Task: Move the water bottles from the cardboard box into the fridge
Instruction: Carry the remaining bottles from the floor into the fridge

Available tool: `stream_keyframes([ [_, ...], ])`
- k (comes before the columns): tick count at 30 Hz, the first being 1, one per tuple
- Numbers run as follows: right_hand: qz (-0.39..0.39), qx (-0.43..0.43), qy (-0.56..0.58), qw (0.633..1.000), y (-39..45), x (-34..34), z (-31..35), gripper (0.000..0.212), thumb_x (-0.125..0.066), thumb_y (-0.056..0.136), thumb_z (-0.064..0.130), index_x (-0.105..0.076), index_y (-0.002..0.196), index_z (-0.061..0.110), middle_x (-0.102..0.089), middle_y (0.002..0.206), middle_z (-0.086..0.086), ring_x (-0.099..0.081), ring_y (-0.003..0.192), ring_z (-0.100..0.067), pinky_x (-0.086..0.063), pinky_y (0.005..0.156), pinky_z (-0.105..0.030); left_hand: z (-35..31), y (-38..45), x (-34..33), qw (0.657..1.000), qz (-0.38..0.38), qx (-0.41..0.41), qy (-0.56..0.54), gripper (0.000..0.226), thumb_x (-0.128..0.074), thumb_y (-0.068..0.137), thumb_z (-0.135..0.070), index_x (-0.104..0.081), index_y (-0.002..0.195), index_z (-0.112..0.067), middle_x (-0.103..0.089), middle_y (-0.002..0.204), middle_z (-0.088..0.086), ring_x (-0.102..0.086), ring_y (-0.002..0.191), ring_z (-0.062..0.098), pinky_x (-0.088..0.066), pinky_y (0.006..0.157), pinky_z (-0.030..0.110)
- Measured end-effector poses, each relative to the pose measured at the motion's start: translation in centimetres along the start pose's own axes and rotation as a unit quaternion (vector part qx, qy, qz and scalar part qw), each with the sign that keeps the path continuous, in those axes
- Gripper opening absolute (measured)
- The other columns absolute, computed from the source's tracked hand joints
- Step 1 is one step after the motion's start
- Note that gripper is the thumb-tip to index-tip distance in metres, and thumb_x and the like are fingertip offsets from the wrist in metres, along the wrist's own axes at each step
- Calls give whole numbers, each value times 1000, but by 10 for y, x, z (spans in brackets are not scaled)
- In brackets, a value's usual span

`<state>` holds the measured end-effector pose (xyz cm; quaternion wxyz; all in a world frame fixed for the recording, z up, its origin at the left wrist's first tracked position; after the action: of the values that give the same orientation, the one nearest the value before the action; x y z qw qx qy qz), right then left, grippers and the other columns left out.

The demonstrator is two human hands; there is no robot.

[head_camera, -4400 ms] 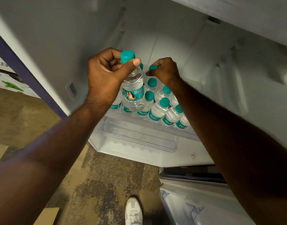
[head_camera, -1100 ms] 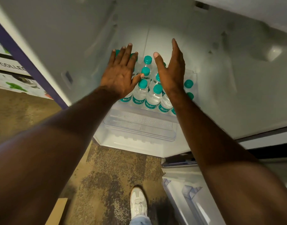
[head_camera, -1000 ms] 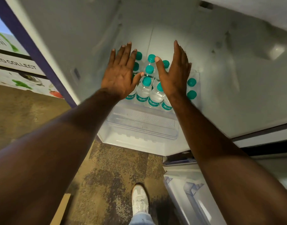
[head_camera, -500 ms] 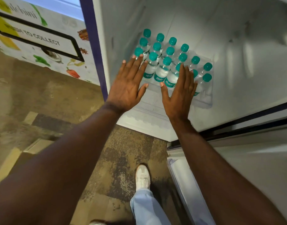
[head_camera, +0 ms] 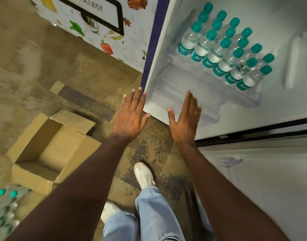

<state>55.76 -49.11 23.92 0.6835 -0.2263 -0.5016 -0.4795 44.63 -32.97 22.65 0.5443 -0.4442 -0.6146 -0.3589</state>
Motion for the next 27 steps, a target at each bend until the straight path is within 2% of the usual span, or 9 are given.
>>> stream_keyframes([
  [5,97,91,-27,991,-32,-45,41,82,-28,98,62,-12,160,11,-17,167,-8,-11,155,-25,-12,125,-51,39,-39,-17,998,10,68,-11,72,-20,106,-52,-8,161,-7,-3,169,15,-3,156,29,-9,127,49],
  [12,184,204,-44,961,-64,-98,99,81,-29,100,63,-11,160,11,-17,167,-7,-11,155,-22,-14,125,-49,98,-110,-40,981,18,190,-20,74,-22,104,-53,-5,161,-8,2,169,14,2,157,29,-9,127,49],
  [16,226,274,-65,933,-87,-126,133,82,-27,100,65,-10,160,13,-17,167,-7,-12,155,-24,-15,124,-50,130,-155,-53,966,31,256,-28,76,-25,104,-54,-7,161,-8,0,169,15,1,157,29,-8,127,48],
  [19,256,322,-63,909,-104,-143,161,81,-28,100,64,-8,160,13,-15,167,-7,-8,155,-23,-11,125,-49,151,-188,-62,952,38,302,-37,76,-25,104,-54,-7,161,-8,1,169,14,1,157,29,-8,127,48],
  [27,312,433,-58,844,-160,-182,238,81,-25,100,63,-5,160,13,-13,168,-7,-6,155,-23,-10,125,-49,190,-274,-76,903,15,423,-68,75,-22,104,-54,-6,161,-8,2,169,15,3,156,29,-7,127,48],
])
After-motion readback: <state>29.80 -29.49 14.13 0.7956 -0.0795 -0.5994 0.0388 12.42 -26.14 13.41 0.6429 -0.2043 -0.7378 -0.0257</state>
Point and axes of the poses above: each hand's wrist, its own y-axis towards the middle knuckle, its own x-axis out of the back of the hand, z = x × y, the point moved 5 cm from there along y, towards the middle knuckle
